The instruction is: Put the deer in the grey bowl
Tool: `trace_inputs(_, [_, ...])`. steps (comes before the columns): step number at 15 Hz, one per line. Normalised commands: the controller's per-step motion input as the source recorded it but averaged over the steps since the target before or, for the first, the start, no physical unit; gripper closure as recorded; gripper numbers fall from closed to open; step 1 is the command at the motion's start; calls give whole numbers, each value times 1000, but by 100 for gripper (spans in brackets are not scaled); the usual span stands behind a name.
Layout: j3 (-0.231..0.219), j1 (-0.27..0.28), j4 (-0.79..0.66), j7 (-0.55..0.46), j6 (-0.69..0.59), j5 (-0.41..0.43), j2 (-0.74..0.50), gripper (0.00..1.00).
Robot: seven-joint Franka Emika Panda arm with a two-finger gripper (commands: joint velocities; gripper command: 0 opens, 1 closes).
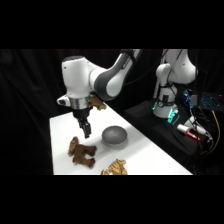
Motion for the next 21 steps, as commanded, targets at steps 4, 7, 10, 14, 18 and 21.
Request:
trace_inputs(4, [-69, 87, 541, 151, 0, -128, 464, 0])
trace_inputs(7, [-88, 95, 459, 135, 35, -143, 405, 0])
trace_inputs(10, [-77, 79, 392, 92, 80, -119, 354, 0])
trace_inputs(14, [-55, 50, 372, 35, 90, -83, 330, 0])
trace_inputs(18, [-32, 9, 406, -12, 81, -42, 334, 0])
trace_inputs(21, [-32, -1, 377, -14, 55, -28, 280, 35])
